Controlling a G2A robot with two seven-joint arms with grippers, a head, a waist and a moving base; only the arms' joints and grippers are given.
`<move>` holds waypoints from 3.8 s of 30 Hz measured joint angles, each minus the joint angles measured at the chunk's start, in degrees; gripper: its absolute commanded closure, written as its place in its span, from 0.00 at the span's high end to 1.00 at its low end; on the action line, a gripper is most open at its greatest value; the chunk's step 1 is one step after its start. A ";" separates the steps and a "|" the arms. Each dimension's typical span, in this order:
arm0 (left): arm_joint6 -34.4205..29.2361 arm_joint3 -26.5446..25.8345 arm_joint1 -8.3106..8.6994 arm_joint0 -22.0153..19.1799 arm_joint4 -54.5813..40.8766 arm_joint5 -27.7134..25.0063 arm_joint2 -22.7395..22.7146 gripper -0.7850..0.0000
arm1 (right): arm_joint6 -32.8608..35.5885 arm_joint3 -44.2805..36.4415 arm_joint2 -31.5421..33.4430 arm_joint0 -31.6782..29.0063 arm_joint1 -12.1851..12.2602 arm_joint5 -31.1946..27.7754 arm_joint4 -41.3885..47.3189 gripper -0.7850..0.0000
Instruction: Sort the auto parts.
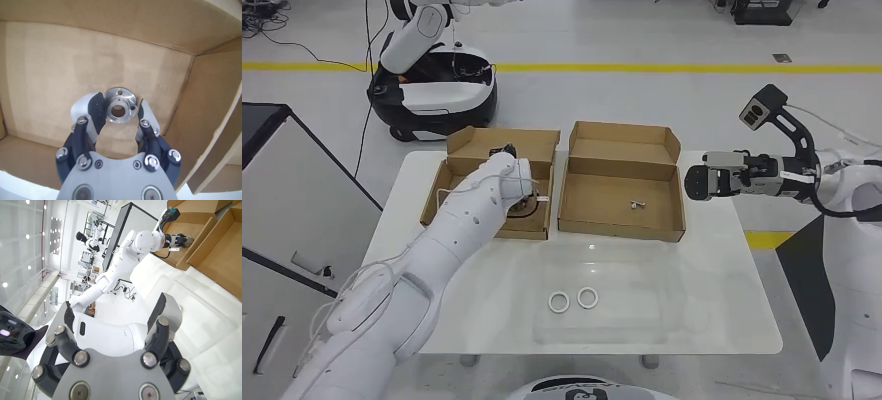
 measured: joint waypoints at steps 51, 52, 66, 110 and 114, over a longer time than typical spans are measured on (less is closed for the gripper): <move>-22.34 -45.09 9.26 12.76 6.12 -19.83 -18.48 1.00 | 0.00 0.00 0.00 0.00 0.00 0.00 0.00 1.00; -23.03 -46.47 9.33 13.08 5.85 -20.61 -18.40 1.00 | 0.00 0.00 0.00 0.00 0.00 0.00 0.00 1.00; -27.94 -58.94 9.34 15.52 2.62 -28.46 -13.15 1.00 | 0.00 0.00 0.00 0.00 0.00 0.00 0.00 1.00; -28.40 -59.82 7.99 10.27 -7.13 -36.86 2.08 1.00 | 0.00 0.00 0.00 0.00 0.00 0.00 0.00 1.00; -26.83 -59.17 8.21 11.46 -7.78 -38.95 2.15 1.00 | 0.00 0.00 0.00 0.00 0.00 0.00 0.00 1.00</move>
